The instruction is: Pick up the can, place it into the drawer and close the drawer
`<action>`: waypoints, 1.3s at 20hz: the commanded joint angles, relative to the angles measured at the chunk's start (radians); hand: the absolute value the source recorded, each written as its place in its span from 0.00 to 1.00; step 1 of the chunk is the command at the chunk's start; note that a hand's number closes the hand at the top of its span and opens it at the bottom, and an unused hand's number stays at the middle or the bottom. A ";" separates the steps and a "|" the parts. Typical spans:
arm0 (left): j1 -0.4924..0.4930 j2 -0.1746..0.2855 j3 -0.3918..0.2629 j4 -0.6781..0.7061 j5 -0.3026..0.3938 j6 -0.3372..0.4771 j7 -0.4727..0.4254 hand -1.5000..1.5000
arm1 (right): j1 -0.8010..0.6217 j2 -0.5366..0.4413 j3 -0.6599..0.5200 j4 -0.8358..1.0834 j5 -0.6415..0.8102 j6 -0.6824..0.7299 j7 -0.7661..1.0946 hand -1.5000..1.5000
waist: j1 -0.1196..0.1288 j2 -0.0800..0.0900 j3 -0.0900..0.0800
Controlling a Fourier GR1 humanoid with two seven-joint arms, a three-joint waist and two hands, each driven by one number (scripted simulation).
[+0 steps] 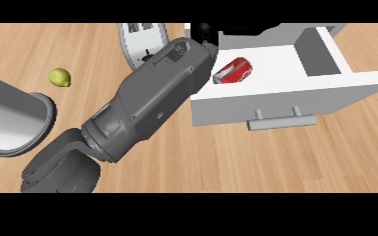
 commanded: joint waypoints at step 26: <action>0.021 0.021 0.010 -0.092 0.000 0.034 0.000 0.00 | -0.492 -0.056 0.568 0.350 1.169 -0.226 -0.243 0.00 | 0.116 -0.021 -0.002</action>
